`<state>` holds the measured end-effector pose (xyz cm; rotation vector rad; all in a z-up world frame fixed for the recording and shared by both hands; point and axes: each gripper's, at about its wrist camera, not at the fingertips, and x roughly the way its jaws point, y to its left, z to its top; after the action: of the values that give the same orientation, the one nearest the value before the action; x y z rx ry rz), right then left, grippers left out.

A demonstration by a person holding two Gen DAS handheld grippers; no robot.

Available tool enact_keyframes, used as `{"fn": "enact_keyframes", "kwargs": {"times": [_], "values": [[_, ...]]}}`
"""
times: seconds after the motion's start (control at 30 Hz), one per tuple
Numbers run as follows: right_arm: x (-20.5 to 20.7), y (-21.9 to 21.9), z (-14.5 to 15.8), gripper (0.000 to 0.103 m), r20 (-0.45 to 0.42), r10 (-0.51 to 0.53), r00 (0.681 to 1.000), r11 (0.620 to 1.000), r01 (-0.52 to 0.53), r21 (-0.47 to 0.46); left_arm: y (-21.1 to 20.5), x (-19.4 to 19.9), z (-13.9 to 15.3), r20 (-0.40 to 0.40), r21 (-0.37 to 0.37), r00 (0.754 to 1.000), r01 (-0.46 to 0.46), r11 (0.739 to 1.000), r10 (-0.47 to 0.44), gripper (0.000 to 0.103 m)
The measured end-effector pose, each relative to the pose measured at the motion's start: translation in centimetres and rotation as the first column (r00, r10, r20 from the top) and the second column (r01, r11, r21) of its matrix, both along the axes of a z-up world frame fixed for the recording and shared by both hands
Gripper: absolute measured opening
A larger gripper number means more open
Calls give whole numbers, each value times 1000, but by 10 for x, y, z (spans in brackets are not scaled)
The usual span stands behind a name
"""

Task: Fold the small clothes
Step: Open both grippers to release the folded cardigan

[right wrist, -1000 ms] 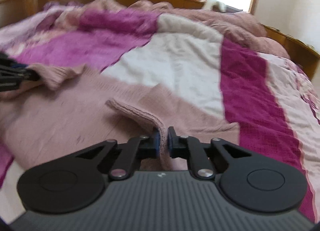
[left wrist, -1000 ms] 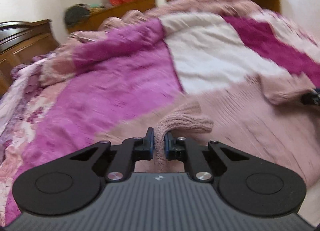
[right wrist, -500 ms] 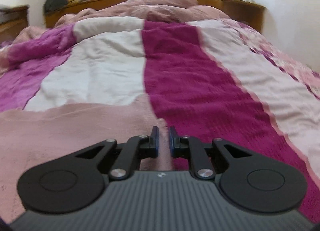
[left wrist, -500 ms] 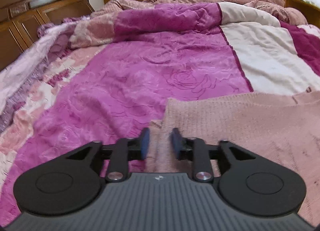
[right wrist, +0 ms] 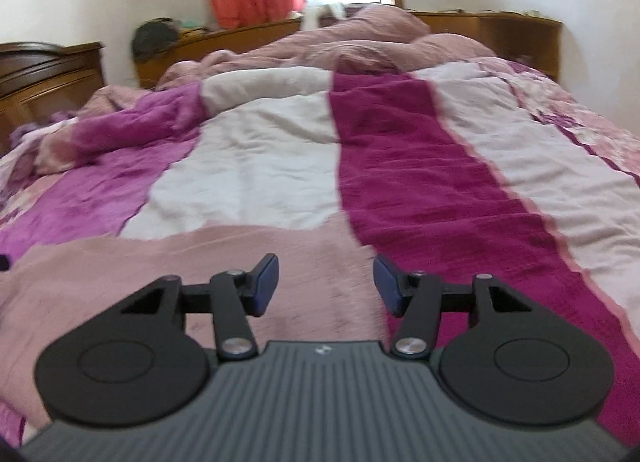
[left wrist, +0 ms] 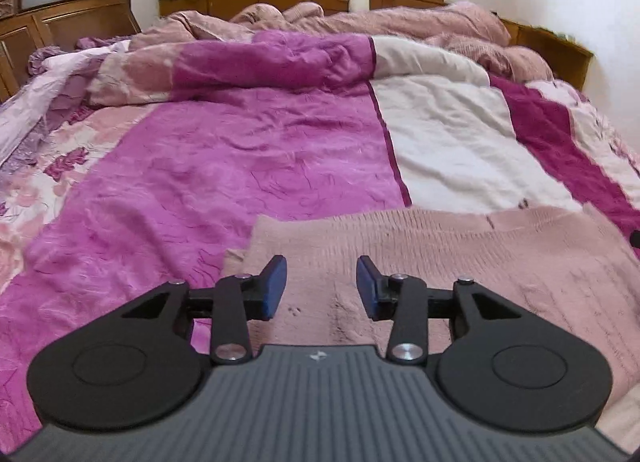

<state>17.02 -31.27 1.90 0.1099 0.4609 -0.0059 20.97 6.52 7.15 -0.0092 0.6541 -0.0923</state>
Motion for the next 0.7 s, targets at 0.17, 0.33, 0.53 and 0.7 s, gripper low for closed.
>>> {"fn": "enact_keyframes", "kwargs": {"times": [0.17, 0.33, 0.53, 0.7], "values": [[6, 12, -23, 54, -96, 39, 995, 999, -40, -16, 0, 13, -27, -100, 42, 994, -50, 998, 54, 46], [6, 16, -33, 59, -77, -6, 997, 1000, 4, -26, 2, 19, -34, -110, 58, 992, -49, 997, 56, 47], [-22, 26, -22, 60, -68, -91, 994, 996, 91, 6, -9, -6, -19, -96, 95, 993, -64, 993, 73, 52], [-54, 16, -1, 62, -77, -128, 989, 987, 135, 86, -13, -40, -1, -107, 84, 991, -70, 994, 79, 54]]}}
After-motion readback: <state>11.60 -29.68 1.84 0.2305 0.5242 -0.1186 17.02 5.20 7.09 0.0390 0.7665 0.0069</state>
